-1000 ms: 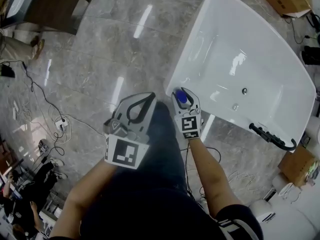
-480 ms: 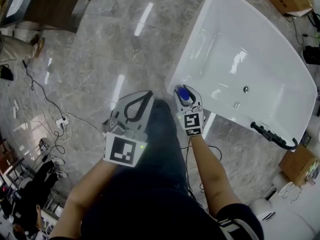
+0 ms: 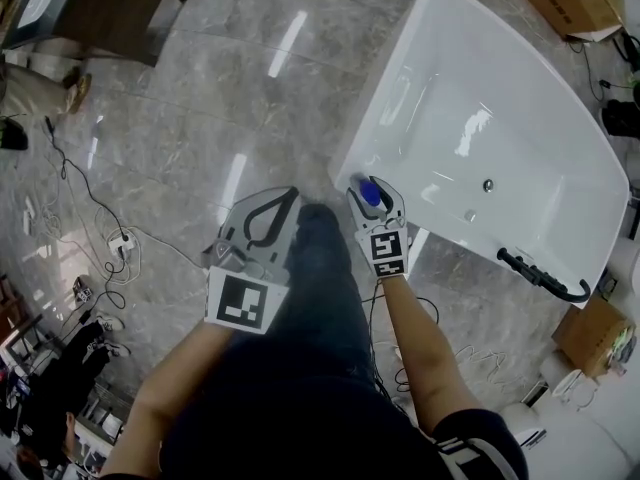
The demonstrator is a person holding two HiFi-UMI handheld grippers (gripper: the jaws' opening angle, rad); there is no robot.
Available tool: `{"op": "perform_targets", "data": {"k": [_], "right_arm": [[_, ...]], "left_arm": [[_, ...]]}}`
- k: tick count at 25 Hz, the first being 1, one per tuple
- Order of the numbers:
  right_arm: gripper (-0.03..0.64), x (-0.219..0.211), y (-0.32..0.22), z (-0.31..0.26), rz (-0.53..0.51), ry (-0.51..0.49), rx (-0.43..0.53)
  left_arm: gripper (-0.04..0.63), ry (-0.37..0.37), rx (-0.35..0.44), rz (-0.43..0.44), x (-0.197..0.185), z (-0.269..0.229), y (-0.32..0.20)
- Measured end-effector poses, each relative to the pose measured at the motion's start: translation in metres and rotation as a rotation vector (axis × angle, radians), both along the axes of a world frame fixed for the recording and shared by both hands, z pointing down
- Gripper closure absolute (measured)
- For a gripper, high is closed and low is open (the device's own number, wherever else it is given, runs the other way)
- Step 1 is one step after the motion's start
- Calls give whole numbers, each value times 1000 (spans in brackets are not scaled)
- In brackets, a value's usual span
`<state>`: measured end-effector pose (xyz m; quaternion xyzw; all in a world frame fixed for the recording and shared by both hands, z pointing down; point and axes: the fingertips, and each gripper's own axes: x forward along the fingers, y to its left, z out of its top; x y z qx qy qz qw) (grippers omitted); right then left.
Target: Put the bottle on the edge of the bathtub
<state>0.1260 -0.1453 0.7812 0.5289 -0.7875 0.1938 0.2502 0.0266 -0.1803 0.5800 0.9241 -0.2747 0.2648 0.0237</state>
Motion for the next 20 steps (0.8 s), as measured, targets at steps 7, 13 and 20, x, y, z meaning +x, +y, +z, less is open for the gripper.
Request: {"op": "perform_targets", "data": {"k": [7,13,20], "right_arm": [[413,1,11,-31,21,-3,11],[413,7,14,-71,45,10,49],[571,24,6,-133,118,-33,148]], "left_arm": [[594,25,14,-13,-7,-10,3],[594,45,31,-35,-14,-23,-2],[595,84,82,-52,-9,-49,-6]]}}
